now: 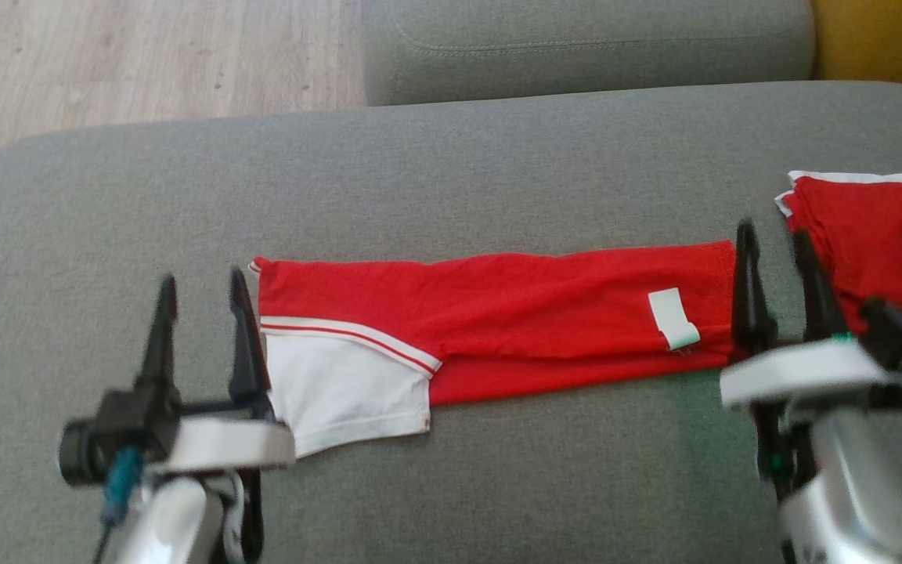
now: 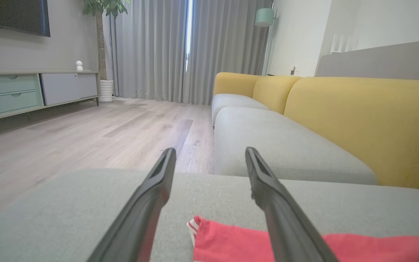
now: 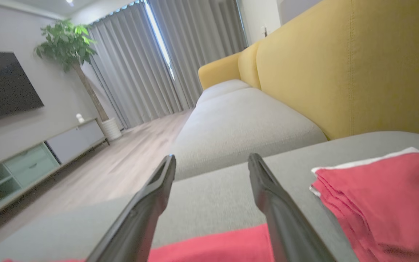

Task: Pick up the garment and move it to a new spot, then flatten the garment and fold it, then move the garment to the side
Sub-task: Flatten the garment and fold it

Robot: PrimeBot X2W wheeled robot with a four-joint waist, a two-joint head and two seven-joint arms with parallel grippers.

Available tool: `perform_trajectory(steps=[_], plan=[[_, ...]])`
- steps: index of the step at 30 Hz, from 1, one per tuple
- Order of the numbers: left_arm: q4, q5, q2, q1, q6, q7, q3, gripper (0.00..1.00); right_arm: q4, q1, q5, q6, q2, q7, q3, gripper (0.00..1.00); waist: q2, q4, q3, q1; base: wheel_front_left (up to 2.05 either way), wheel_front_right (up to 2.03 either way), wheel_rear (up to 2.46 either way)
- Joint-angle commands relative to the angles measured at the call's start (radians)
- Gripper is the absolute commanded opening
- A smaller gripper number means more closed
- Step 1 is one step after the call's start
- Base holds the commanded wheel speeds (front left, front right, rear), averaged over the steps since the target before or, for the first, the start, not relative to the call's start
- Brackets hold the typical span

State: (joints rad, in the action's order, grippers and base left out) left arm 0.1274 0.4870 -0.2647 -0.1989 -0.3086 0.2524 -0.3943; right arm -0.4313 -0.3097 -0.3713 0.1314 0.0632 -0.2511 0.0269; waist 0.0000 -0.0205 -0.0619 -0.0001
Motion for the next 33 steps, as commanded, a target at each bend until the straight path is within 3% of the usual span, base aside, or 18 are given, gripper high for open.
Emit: perform_trajectory(steps=[1,7,15,24,32,33], plan=[[-0.028,-0.048,0.021,0.008,0.025,0.009,0.076,1.00,0.056,0.027,0.045,-0.001,-0.011,-0.010,0.015,1.00,0.0000,-0.007,-0.003,0.0001,0.00,0.00,0.00],[0.004,-0.147,0.106,0.076,0.114,0.009,0.154,1.00,0.066,0.102,0.044,-0.001,-0.013,-0.011,0.049,1.00,0.0000,-0.015,-0.009,0.0001,0.00,0.00,0.00],[0.029,-0.215,0.159,0.066,0.195,0.009,0.225,1.00,0.035,0.074,0.098,-0.001,-0.013,-0.011,0.017,1.00,0.0000,-0.026,-0.034,0.0001,0.00,0.00,0.00],[0.064,-0.268,0.201,0.036,0.266,0.009,0.241,1.00,-0.306,-0.059,0.184,-0.001,-0.013,0.003,-0.179,1.00,0.0000,-0.052,-0.090,0.0001,0.00,0.00,0.00],[0.081,-0.281,0.211,0.019,0.288,0.009,0.251,1.00,-0.564,-0.152,0.180,-0.001,-0.013,0.003,-0.191,1.00,0.0000,-0.064,-0.112,0.0001,0.00,0.00,0.00],[0.083,-0.282,0.212,0.017,0.289,0.009,0.253,1.00,-0.586,-0.162,0.171,-0.001,-0.013,0.002,-0.179,0.76,0.0000,-0.064,-0.113,0.0001,0.00,0.00,0.00]])
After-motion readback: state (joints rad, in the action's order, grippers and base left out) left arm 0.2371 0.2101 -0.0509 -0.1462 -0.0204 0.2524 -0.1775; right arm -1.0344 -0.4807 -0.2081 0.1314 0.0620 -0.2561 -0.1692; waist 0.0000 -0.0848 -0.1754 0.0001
